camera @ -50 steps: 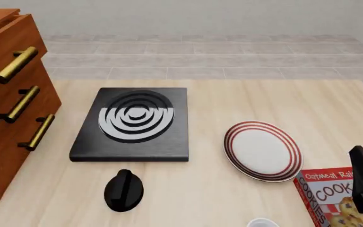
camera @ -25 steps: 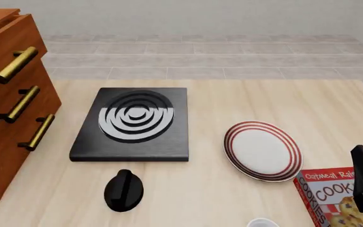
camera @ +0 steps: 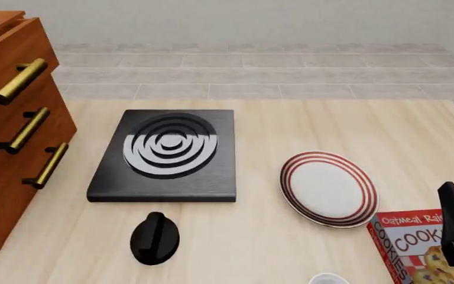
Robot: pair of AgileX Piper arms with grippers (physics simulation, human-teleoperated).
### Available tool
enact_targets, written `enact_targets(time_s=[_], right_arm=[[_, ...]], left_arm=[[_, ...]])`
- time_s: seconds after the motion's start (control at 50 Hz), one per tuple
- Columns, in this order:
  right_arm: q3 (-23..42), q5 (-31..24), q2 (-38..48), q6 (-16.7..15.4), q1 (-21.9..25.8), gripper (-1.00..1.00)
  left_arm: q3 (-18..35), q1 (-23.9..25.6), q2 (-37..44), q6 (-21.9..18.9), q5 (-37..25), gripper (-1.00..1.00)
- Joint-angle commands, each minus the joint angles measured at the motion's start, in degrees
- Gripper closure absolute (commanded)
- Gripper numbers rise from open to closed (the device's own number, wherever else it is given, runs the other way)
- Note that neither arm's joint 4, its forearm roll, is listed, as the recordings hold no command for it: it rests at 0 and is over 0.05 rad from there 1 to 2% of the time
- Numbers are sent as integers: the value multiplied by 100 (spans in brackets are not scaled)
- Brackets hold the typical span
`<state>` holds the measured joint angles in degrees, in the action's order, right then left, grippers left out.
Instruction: Pick the akita bowl in the top layer of the wooden cabinet and place it on the plate.
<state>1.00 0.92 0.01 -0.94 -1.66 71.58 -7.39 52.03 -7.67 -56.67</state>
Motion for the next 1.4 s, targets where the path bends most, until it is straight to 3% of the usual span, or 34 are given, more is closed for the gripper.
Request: enact_targets(time_s=[0.02, 0.34, 0.68, 1.4], right_arm=[[-2, -13, 0, -39, 15, -100], [-6, -25, 1, -71, 42, -100], [-3, -37, 0, -58, 41, -100], [-13, -36, 0, -18, 34, -100]], left_arm=[[-363, -102, -28, 56, 110, -100], [-323, -441, -113, -269, 213, -100], [-529, -670, -93, -320, 433, -100], [-1474, -898, -148, -280, 937, -100]])
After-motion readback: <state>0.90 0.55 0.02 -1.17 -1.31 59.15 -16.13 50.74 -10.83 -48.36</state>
